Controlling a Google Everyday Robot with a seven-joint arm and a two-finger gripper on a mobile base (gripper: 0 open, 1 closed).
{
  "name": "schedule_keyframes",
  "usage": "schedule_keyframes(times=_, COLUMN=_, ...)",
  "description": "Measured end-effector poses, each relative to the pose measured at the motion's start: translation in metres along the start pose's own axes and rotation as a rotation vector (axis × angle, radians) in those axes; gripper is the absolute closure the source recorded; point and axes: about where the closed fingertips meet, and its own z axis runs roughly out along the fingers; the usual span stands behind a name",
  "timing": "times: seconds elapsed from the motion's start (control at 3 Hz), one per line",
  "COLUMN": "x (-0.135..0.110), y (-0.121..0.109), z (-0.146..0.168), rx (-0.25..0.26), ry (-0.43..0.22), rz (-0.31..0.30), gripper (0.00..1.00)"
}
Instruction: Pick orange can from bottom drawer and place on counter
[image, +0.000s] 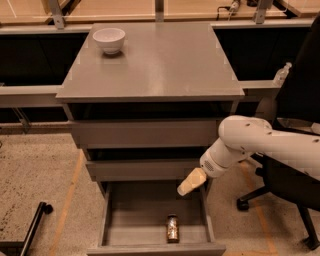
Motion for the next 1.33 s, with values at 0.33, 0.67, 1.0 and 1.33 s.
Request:
schedule_keyframes(times=0.33, x=-0.013, y=-0.027, z=0.08, rx=-0.003, ry=0.056, rz=0.126, gripper=0.0)
schedule_keyframes(times=0.67, x=-0.009, y=-0.025, z=0.083, rx=-0.01, ry=0.064, rz=0.127, gripper=0.0)
schedule_keyframes(times=1.0, x=-0.009, y=-0.025, z=0.083, rx=-0.01, ry=0.063, rz=0.127, gripper=0.0)
schedule_keyframes(times=1.33, x=0.013, y=-0.037, z=0.12, rx=-0.013, ry=0.14, rz=0.248, gripper=0.0)
